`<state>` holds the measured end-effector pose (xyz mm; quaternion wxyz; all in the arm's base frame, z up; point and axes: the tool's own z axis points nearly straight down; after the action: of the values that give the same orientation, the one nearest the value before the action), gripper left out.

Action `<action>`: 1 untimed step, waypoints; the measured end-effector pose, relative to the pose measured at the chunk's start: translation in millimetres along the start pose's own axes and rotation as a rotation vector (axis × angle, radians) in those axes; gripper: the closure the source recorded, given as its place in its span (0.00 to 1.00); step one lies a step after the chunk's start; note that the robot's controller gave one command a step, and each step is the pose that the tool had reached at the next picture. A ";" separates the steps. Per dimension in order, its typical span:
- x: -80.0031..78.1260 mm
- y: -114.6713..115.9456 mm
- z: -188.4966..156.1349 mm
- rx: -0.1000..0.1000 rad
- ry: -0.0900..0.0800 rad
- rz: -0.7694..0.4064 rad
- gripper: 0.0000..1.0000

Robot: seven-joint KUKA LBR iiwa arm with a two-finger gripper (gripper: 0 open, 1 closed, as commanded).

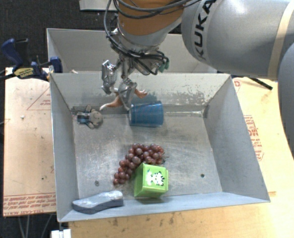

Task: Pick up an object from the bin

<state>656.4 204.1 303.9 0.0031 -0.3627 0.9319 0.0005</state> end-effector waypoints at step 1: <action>0.4 0.3 1.4 -0.002 0.002 0.000 1.00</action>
Offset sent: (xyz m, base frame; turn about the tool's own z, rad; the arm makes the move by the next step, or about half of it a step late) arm -0.0015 0.0093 -0.0333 -0.4210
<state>656.0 204.1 302.5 0.0017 -0.3627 0.9319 0.0009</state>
